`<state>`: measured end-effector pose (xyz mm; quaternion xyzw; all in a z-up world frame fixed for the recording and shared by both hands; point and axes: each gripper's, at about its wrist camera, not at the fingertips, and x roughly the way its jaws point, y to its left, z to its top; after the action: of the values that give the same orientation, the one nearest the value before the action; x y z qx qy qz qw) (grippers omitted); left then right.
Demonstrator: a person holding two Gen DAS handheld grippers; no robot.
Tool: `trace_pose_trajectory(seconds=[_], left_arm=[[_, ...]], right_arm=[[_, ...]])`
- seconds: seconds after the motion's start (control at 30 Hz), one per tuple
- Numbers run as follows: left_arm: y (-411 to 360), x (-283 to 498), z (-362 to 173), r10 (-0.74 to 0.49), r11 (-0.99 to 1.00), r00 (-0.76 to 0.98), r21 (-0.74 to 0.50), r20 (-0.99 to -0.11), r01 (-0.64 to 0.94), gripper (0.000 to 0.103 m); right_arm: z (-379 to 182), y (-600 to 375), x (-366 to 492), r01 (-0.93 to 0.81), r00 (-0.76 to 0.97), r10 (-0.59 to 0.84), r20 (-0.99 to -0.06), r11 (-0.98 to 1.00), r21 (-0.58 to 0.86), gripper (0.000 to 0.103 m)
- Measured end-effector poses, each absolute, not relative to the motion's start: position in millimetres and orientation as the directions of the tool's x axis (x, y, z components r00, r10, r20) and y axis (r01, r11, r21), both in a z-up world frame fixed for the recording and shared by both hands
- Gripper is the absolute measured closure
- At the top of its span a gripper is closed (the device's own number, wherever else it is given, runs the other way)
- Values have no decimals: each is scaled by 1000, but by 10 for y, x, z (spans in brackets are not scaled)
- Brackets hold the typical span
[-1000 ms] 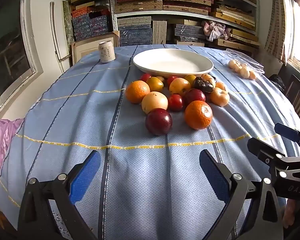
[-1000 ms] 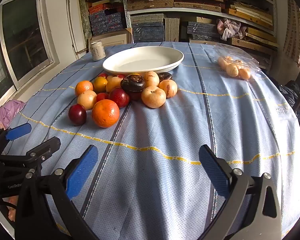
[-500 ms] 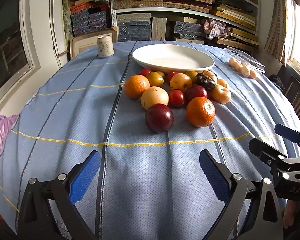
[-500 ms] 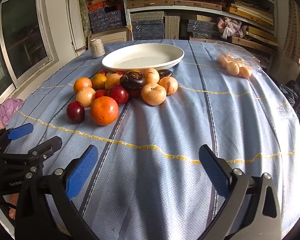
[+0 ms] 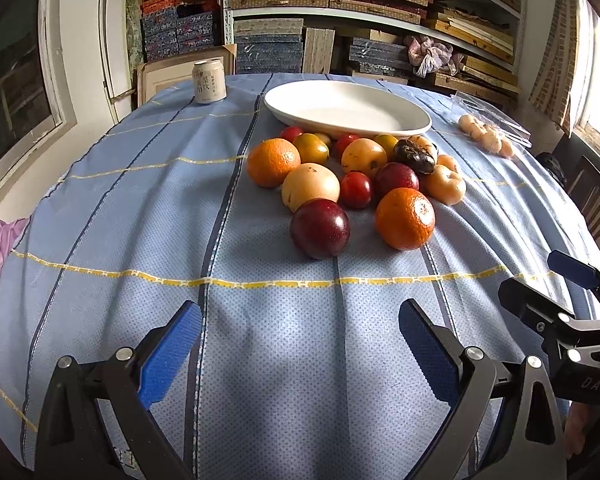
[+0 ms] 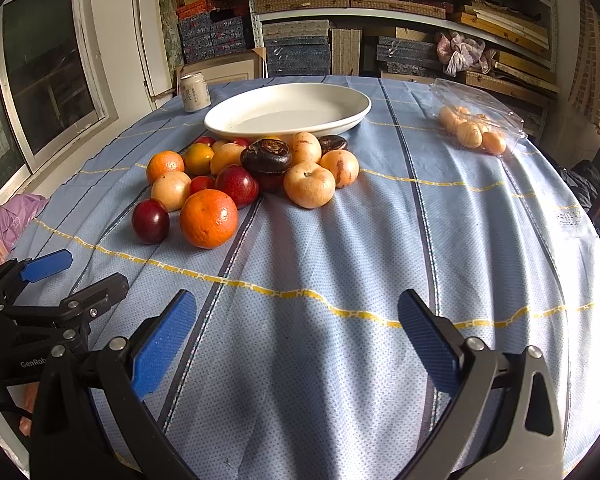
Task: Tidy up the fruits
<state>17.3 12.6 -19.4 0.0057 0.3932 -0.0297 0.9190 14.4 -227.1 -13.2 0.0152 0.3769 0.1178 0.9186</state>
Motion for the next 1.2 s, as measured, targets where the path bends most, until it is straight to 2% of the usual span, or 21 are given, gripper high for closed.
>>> trace_pose_trajectory(seconds=[1.2], left_arm=[[150,176,-204,-42,999,688,-11,-725,49,4]], right_arm=[[-140,-2275,152,-203,686,228,-691,972,118,4]])
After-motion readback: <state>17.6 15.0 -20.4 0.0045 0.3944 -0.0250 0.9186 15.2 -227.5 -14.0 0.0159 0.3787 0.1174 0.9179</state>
